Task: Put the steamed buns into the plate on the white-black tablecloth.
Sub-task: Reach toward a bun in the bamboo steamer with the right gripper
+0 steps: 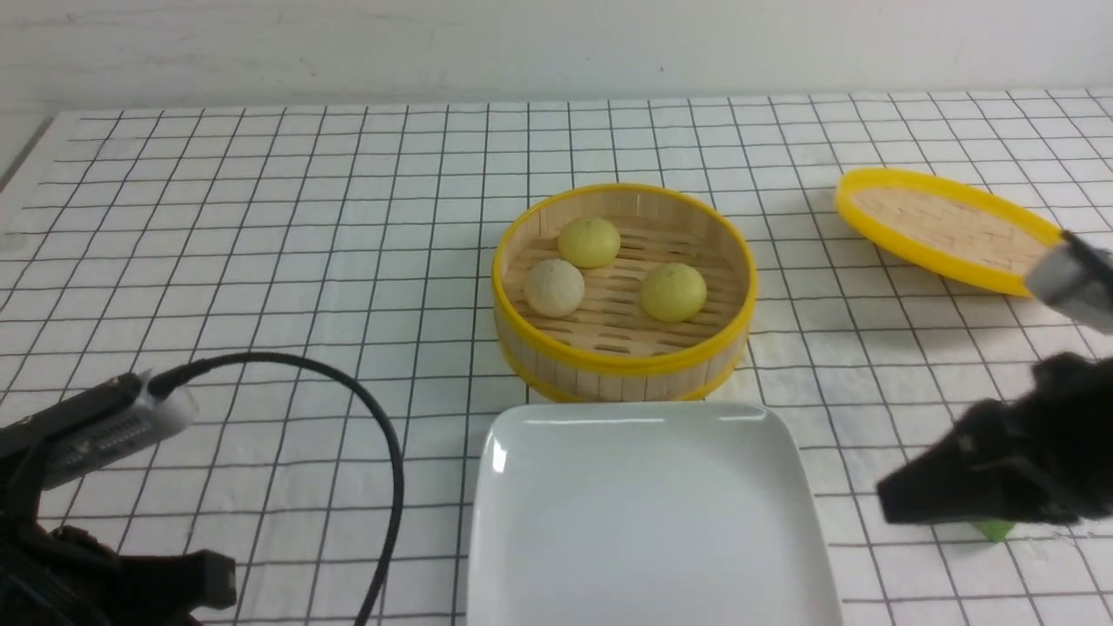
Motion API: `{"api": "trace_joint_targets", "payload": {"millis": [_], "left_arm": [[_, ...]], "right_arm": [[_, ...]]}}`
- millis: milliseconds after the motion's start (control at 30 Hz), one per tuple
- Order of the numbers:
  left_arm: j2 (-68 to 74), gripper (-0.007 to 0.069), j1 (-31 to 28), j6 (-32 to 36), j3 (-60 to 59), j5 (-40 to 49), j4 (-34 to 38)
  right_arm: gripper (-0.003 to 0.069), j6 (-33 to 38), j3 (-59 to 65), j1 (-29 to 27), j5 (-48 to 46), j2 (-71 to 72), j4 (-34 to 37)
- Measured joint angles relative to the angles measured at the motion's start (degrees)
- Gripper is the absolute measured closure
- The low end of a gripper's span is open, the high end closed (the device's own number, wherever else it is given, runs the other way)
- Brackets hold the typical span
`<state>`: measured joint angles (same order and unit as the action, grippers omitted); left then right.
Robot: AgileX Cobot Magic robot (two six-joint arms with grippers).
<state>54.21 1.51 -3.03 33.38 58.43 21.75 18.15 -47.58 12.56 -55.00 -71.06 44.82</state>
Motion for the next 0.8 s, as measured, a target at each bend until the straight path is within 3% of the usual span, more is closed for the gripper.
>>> {"api": "trace_joint_targets", "payload": {"millis": [133,267,300,533,667,800], "left_arm": [[1.32,0.0533,0.0,0.14,0.0,-0.14,0.31],[1.39,0.0473,0.0,0.14,0.0,-0.14,0.31],[1.39,0.0432,0.0,0.16,0.0,-0.14,0.31],[1.39,0.0345,0.0,0.21,0.0,-0.21,0.31],[1.39,0.034,0.0,0.21,0.0,-0.16,0.31],[1.39,0.034,0.0,0.21,0.0,-0.1,0.26]], "right_arm": [[0.0403,-3.32,-8.82,6.7,2.5,-9.75,-4.11],[0.0371,-9.24,-20.59,10.77,2.68,-19.27,-13.34],[0.0366,-12.28,-25.99,11.64,2.68,-23.15,-18.69],[0.0363,-24.89,-41.73,12.37,8.25,-37.69,-35.93],[0.0342,-26.26,-46.01,12.37,11.23,-42.93,-40.13],[0.0266,-26.43,-49.17,12.37,14.84,-47.69,-42.24]]}}
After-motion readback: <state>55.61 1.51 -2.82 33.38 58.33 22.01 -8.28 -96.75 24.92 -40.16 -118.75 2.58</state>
